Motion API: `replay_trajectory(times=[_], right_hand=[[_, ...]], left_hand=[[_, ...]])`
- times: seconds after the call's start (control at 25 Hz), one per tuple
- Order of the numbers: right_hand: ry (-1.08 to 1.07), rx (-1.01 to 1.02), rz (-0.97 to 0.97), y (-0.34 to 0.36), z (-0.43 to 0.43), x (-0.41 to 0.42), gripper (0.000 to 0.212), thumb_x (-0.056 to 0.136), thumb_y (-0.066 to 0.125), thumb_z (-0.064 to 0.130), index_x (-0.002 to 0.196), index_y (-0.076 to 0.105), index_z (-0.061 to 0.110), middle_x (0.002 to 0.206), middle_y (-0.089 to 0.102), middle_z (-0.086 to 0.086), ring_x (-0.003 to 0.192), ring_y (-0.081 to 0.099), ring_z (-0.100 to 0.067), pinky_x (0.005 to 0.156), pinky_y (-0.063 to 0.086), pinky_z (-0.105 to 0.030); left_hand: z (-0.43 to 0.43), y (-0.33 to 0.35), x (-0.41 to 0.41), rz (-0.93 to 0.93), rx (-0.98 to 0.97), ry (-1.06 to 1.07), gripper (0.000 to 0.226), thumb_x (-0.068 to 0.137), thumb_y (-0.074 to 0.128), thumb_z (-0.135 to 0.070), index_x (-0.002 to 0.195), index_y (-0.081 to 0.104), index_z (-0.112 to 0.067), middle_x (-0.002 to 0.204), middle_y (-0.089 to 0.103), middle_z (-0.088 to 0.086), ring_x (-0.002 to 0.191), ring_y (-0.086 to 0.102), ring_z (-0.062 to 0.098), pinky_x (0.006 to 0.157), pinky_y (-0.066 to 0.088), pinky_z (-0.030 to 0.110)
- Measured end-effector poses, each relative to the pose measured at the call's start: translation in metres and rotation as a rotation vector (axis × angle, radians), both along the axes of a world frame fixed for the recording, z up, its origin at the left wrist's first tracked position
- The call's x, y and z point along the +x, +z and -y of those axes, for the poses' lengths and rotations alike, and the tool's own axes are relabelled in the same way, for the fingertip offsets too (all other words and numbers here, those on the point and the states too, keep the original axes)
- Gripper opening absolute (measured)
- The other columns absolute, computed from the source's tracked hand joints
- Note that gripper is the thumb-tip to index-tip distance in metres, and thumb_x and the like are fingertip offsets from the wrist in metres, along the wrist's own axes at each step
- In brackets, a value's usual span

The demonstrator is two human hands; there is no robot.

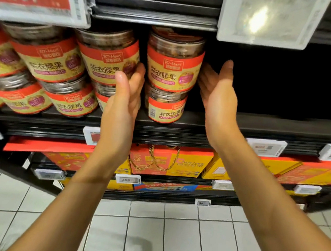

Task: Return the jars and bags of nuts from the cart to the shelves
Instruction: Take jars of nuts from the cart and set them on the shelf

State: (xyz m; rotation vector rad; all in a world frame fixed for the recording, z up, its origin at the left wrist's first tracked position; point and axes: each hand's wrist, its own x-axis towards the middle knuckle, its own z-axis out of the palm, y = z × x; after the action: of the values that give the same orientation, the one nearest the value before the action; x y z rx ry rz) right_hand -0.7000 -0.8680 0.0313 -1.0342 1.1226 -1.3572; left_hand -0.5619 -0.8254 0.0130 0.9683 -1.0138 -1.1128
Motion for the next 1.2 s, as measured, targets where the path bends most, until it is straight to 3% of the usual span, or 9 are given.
replay_trajectory(times=[0.12,0.28,0.48,0.64,0.8,0.96,1.04,1.12,1.2], right_hand=[[-0.028,-0.06,-0.115,-0.016,-0.01,0.005,0.04,0.101,0.021,0.041,0.106,0.06,0.035,0.09,0.062,0.032,0.087,0.059,0.016,0.072,0.041,-0.002],[-0.006,-0.022,-0.195,-0.014,-0.001,0.009,0.05,0.101,0.019,0.044,0.129,0.054,0.022,0.074,0.057,0.032,0.073,0.057,0.019,0.061,0.041,0.001],[0.005,-0.013,-0.282,-0.016,0.004,0.005,0.054,0.099,0.022,0.048,0.104,0.065,0.016,0.098,0.065,0.005,0.089,0.056,-0.006,0.098,0.043,-0.033],[0.003,-0.04,-0.257,-0.014,0.0,0.004,0.041,0.095,0.024,0.051,0.092,0.063,0.039,0.09,0.06,0.023,0.096,0.057,-0.004,0.096,0.042,-0.029],[-0.053,0.054,-0.317,-0.007,0.004,0.005,0.05,0.098,0.027,0.05,0.085,0.064,0.018,0.102,0.068,-0.008,0.104,0.061,-0.023,0.102,0.043,-0.047],[0.005,0.064,-0.248,0.001,0.001,0.004,0.042,0.1,0.026,0.045,0.103,0.064,0.026,0.099,0.063,0.01,0.098,0.061,-0.007,0.104,0.042,-0.037],[-0.004,0.027,-0.254,-0.003,-0.005,0.001,0.039,0.101,0.026,0.041,0.096,0.063,0.032,0.093,0.062,0.019,0.09,0.06,0.004,0.099,0.045,-0.03],[-0.025,-0.007,-0.285,-0.008,-0.013,-0.002,0.036,0.101,0.025,0.039,0.089,0.059,0.036,0.091,0.061,0.022,0.087,0.059,0.01,0.092,0.048,-0.023],[-0.032,-0.028,-0.274,-0.011,-0.015,-0.003,0.036,0.102,0.024,0.035,0.103,0.059,0.029,0.099,0.061,0.018,0.089,0.057,0.012,0.088,0.05,-0.018]], left_hand=[[-0.003,0.0,0.0,0.062,0.008,0.008,0.056,0.098,0.022,-0.048,0.134,0.049,-0.015,0.111,0.059,-0.029,0.111,0.051,-0.015,0.095,0.04,0.007],[-0.009,-0.004,0.004,0.021,-0.02,0.037,0.045,0.096,0.033,-0.04,0.134,0.045,-0.018,0.122,0.056,-0.017,0.12,0.051,-0.004,0.096,0.042,0.01],[-0.007,-0.009,0.002,0.092,-0.026,0.045,0.028,0.094,0.038,-0.033,0.119,0.05,-0.034,0.127,0.055,-0.015,0.127,0.046,0.002,0.111,0.034,0.027],[-0.004,-0.012,0.001,0.084,0.001,0.044,0.032,0.093,0.041,-0.033,0.123,0.049,-0.032,0.137,0.051,-0.006,0.131,0.043,0.004,0.115,0.029,0.034],[-0.003,-0.01,0.001,0.133,0.029,0.077,0.034,0.099,0.039,-0.025,0.132,0.048,-0.021,0.14,0.049,-0.004,0.132,0.042,0.005,0.115,0.029,0.036],[-0.012,-0.009,-0.011,0.199,0.045,0.111,0.051,0.093,0.039,-0.035,0.139,0.042,-0.014,0.142,0.042,-0.011,0.133,0.037,-0.002,0.115,0.027,0.028],[-0.01,-0.008,-0.015,0.197,0.056,0.099,0.049,0.095,0.039,-0.035,0.14,0.042,-0.015,0.143,0.041,-0.013,0.133,0.035,-0.001,0.114,0.026,0.026],[-0.003,-0.006,-0.012,0.146,0.065,0.073,0.035,0.101,0.036,-0.03,0.134,0.046,-0.025,0.13,0.051,-0.021,0.126,0.044,-0.004,0.111,0.032,0.024],[0.001,-0.003,-0.008,0.125,0.063,0.055,0.027,0.102,0.033,-0.028,0.122,0.048,-0.038,0.11,0.057,-0.033,0.113,0.05,-0.013,0.1,0.038,0.013]])
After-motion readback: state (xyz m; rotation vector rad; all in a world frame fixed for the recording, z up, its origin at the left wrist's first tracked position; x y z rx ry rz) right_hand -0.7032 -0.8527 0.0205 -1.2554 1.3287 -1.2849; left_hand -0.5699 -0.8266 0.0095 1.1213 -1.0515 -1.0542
